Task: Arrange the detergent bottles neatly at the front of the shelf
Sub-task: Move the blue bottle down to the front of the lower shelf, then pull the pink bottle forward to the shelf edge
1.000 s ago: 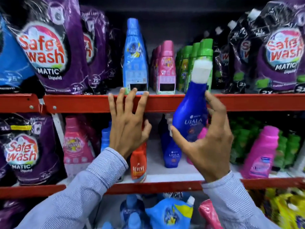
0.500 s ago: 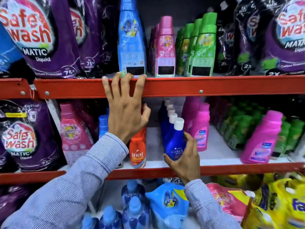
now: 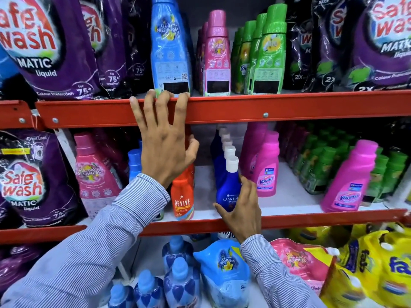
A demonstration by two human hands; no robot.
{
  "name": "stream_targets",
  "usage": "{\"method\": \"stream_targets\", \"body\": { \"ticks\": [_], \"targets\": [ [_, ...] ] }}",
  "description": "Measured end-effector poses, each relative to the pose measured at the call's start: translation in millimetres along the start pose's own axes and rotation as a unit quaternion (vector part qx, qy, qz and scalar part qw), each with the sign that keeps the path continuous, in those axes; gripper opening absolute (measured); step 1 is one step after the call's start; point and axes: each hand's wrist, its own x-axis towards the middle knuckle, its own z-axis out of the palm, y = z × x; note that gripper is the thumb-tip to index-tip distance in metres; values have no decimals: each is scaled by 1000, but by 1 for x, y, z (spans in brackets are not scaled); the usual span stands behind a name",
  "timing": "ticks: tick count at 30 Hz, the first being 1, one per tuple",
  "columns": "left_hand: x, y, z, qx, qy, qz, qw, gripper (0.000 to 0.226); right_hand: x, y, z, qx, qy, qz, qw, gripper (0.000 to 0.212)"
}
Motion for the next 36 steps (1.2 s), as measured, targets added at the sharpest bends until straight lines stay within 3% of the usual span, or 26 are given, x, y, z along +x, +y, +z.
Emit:
{"method": "stream_targets", "body": {
  "ticks": [6, 9, 16, 24, 31, 36],
  "targets": [
    [-28, 15, -1, -55, 2, -14, 998, 94, -10, 16, -18, -72, 2, -61, 996, 92],
    [-71, 42, 9, -104, -9, 36, 994, 88, -17, 33, -39, -146, 16, -62, 987, 88],
    [-159, 119, 59, -203, -192, 144, 949, 95, -25, 99, -82, -242, 38, 5, 970, 86],
    [-194, 153, 101, -174, -340, 174, 908, 89, 6, 169, -121, -181, 107, 133, 968, 96],
    [-202, 150, 107, -148, -337, 180, 912, 91, 35, 195, -129, -67, 130, 204, 968, 109],
    [-206, 140, 104, -158, -319, 162, 920, 83, 39, 194, -135, -68, 145, 209, 965, 106]
  ]
}}
